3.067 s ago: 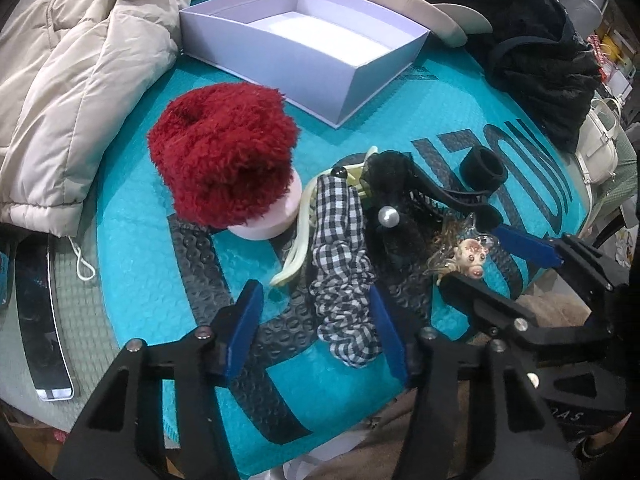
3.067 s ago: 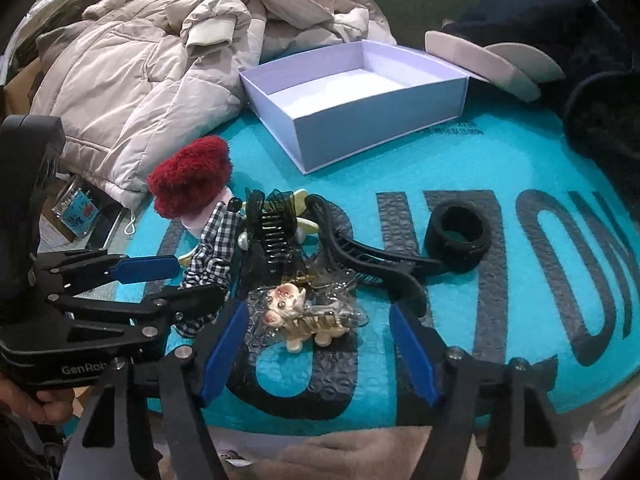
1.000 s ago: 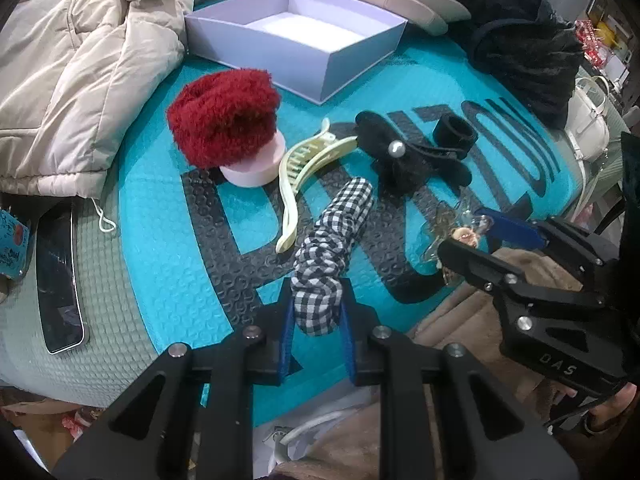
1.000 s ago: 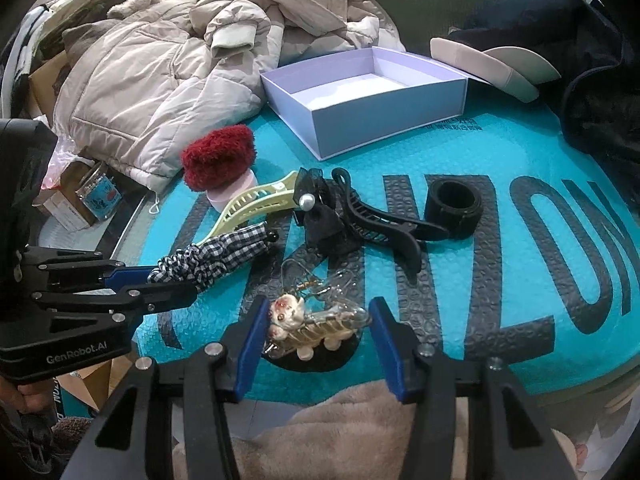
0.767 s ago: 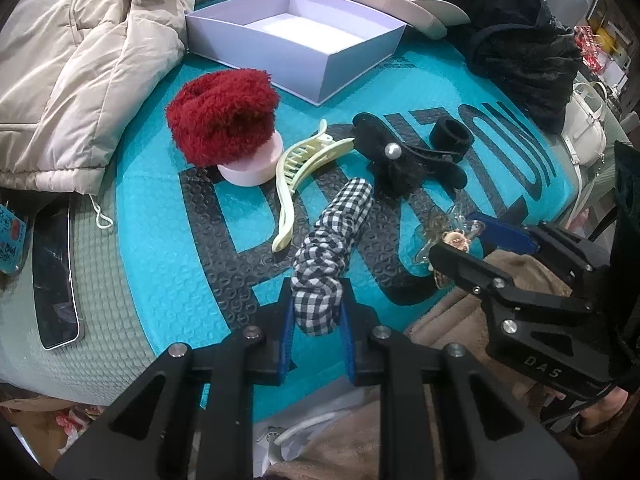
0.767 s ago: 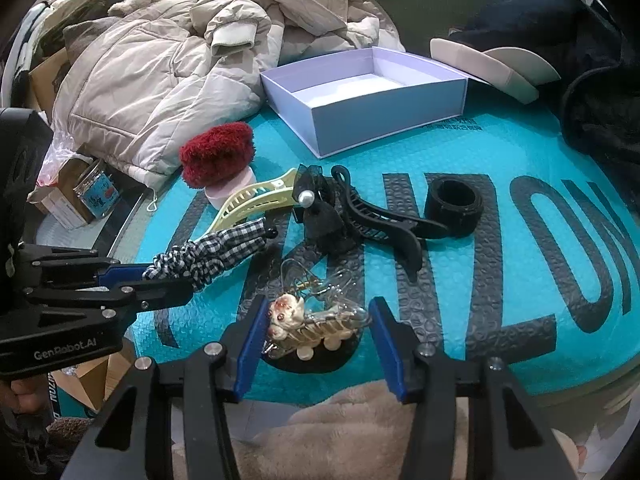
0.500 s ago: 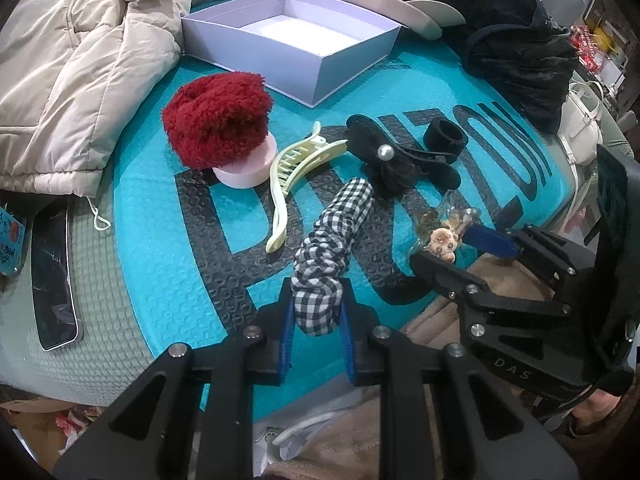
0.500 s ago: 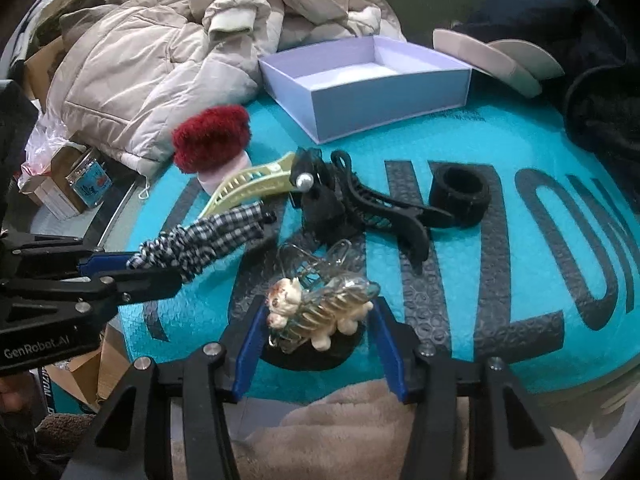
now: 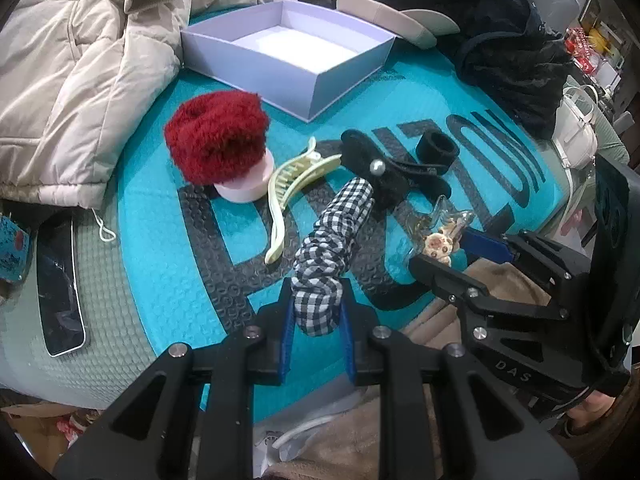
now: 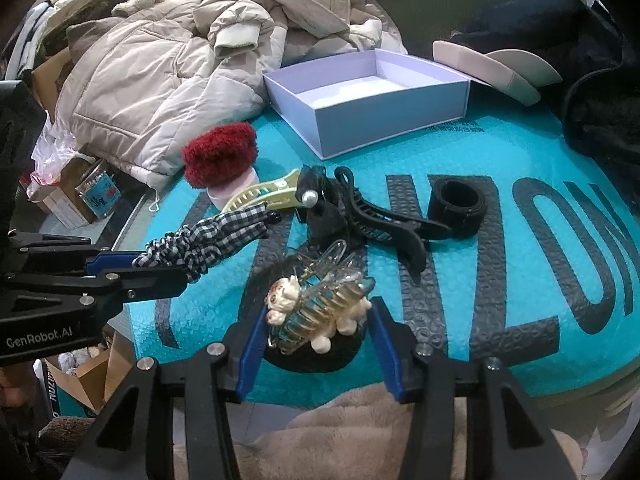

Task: Organize objects
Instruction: 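Lift and carry the gingham scrunchie and gold clip over the lavender box with both tools, then open the left tool dropping the scrunchie while the right tool releases the gold clip into the box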

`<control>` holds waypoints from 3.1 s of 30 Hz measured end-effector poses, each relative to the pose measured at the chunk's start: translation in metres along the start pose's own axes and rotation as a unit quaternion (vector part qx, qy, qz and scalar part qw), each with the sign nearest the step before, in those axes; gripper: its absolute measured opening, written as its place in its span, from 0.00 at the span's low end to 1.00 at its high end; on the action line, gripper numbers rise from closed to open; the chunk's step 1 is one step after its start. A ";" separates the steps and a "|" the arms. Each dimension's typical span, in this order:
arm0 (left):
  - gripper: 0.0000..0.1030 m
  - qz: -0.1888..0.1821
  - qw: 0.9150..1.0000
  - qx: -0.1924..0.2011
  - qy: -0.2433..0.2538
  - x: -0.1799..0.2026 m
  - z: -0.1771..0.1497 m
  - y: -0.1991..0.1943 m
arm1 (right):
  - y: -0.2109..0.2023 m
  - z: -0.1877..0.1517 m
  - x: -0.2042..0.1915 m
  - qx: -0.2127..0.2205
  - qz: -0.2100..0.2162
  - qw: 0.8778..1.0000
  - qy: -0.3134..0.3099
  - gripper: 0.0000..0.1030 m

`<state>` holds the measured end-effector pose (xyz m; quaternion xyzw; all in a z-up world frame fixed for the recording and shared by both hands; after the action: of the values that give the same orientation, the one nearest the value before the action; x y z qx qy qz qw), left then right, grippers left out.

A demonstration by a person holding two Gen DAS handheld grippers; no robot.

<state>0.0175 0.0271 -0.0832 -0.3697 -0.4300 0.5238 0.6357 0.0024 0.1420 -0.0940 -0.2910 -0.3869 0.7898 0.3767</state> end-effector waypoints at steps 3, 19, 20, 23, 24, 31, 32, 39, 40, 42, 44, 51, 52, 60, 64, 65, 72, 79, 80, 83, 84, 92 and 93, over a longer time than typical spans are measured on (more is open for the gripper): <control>0.18 -0.002 1.000 0.004 0.000 0.001 0.004 -0.006 | -0.005 0.003 0.000 0.007 0.003 1.000 0.003 0.48; 0.18 -0.015 0.999 0.030 0.009 0.011 0.063 -0.020 | -0.021 0.048 0.021 0.034 0.010 0.999 0.000 0.48; 0.18 -0.014 0.999 0.032 0.008 0.010 0.070 -0.020 | -0.022 0.053 0.022 0.036 0.010 0.999 -0.004 0.48; 0.18 -0.010 0.999 0.040 0.009 0.010 0.089 -0.021 | -0.021 0.069 0.028 0.040 0.008 0.999 -0.012 0.48; 0.18 -0.009 0.999 0.043 0.010 0.010 0.094 -0.021 | -0.020 0.074 0.029 0.040 0.008 0.999 -0.014 0.48; 0.18 -0.003 0.998 0.057 0.014 0.006 0.139 -0.015 | -0.016 0.108 0.039 0.050 0.000 0.998 -0.029 0.48; 0.18 -0.002 0.998 0.058 0.014 0.006 0.144 -0.014 | -0.015 0.113 0.040 0.052 -0.001 0.998 -0.031 0.48; 0.18 -0.002 0.997 0.073 0.023 -0.002 0.180 -0.008 | -0.008 0.145 0.045 0.062 -0.005 0.997 -0.043 0.48; 0.18 0.000 0.997 0.076 0.026 -0.003 0.185 -0.008 | -0.008 0.149 0.046 0.063 -0.005 0.997 -0.044 0.48; 0.18 0.003 0.996 0.081 0.030 -0.005 0.195 -0.008 | -0.006 0.158 0.048 0.065 -0.005 0.997 -0.046 0.48; 0.18 0.001 0.996 0.082 0.030 -0.009 0.206 -0.005 | -0.004 0.166 0.051 0.067 -0.007 0.997 -0.047 0.48; 0.18 0.000 0.996 0.087 0.035 -0.017 0.244 0.005 | 0.004 0.199 0.062 0.071 -0.014 0.996 -0.048 0.48; 0.18 0.002 0.995 0.089 0.036 -0.018 0.251 0.006 | 0.006 0.204 0.064 0.072 -0.014 0.996 -0.048 0.48; 0.18 0.022 0.995 0.095 0.025 -0.032 0.296 0.025 | 0.021 0.246 0.078 0.084 -0.016 0.995 -0.056 0.48; 0.18 0.030 0.995 0.096 0.009 -0.043 0.317 0.039 | 0.029 0.262 0.083 0.089 -0.018 0.994 -0.061 0.48; 0.18 0.031 0.995 0.097 0.005 -0.046 0.322 0.043 | 0.032 0.264 0.085 0.089 -0.018 0.994 -0.061 0.48; 0.18 0.049 0.994 0.102 0.010 -0.052 0.351 0.070 | 0.059 0.279 0.106 0.081 -0.018 0.996 -0.042 0.48; 0.18 0.049 0.993 0.103 0.008 -0.053 0.373 0.096 | 0.088 0.283 0.126 0.063 -0.027 0.997 -0.022 0.48; 0.18 0.050 0.994 0.101 0.012 -0.053 0.376 0.100 | 0.092 0.282 0.128 0.059 -0.027 0.998 -0.019 0.48; 0.18 0.035 0.994 0.097 0.021 -0.053 0.382 0.107 | 0.103 0.279 0.131 0.044 -0.033 0.998 -0.019 0.48; 0.18 0.034 0.994 0.097 0.025 -0.054 0.384 0.110 | 0.107 0.277 0.132 0.040 -0.038 0.998 -0.020 0.48; 0.18 0.030 0.997 0.063 0.023 -0.067 0.376 0.139 | 0.128 0.263 0.135 0.014 -0.054 0.998 -0.018 0.48; 0.18 0.031 0.997 0.060 0.023 -0.068 0.374 0.142 | 0.129 0.263 0.134 0.012 -0.056 0.998 -0.019 0.48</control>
<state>-0.3870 -0.0074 -0.0908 -0.3557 -0.3712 0.5597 0.6499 -0.3157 0.0953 -0.0838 -0.2494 -0.4001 0.7776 0.4160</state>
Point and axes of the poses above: each gripper's, at about its wrist camera, not at the fingertips, and y roughly the way its jaws point, x to its right, z to its top, the point moved 4 cm from there along y, roughly the way its jaws point, and after that the axes turned 6 degrees about -x, right-handed, at the moved point
